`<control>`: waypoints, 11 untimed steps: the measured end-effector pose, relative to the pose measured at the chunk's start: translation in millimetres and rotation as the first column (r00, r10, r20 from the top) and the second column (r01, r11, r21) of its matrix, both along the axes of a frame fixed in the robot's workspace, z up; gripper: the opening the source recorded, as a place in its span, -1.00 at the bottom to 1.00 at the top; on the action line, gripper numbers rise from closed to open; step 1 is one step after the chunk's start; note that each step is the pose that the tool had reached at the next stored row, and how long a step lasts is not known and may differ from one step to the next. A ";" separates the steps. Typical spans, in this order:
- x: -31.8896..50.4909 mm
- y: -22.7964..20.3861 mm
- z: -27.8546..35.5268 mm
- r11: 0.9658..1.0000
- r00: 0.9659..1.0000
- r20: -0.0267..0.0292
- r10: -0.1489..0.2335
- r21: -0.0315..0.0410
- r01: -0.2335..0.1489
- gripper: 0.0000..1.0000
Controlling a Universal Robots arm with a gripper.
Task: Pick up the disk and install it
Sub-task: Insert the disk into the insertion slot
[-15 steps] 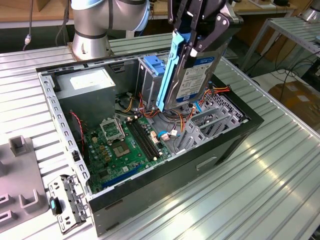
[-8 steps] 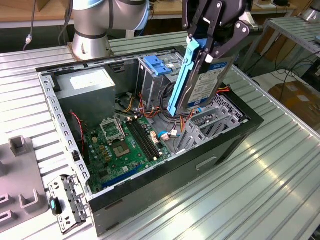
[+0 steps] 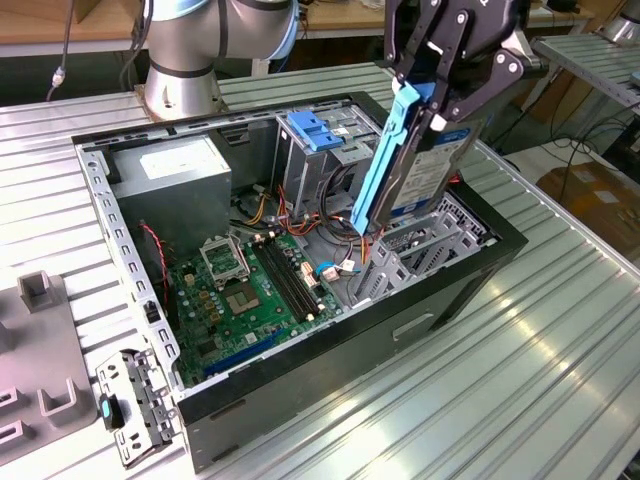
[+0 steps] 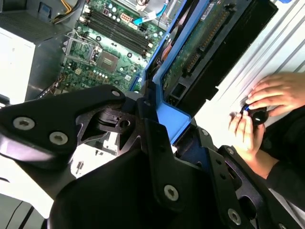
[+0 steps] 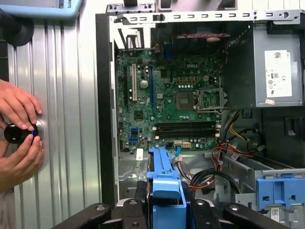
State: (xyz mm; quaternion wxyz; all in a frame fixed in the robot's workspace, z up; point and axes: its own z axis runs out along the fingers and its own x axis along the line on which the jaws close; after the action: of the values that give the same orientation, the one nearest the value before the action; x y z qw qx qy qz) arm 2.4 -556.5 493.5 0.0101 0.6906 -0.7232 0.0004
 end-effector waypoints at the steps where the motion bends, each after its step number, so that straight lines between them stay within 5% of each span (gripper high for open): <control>1: 1.5 -1.6 -0.5 1.000 1.000 0.000 0.000 0.000 0.000 -0.25; 11: 28.2 -2.5 -4.1 1.000 1.000 0.000 0.000 0.000 0.000 -0.25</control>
State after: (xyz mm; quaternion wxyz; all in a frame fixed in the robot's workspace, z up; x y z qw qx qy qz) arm 30.6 -559.0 489.4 0.0101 0.6905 -0.7232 0.0003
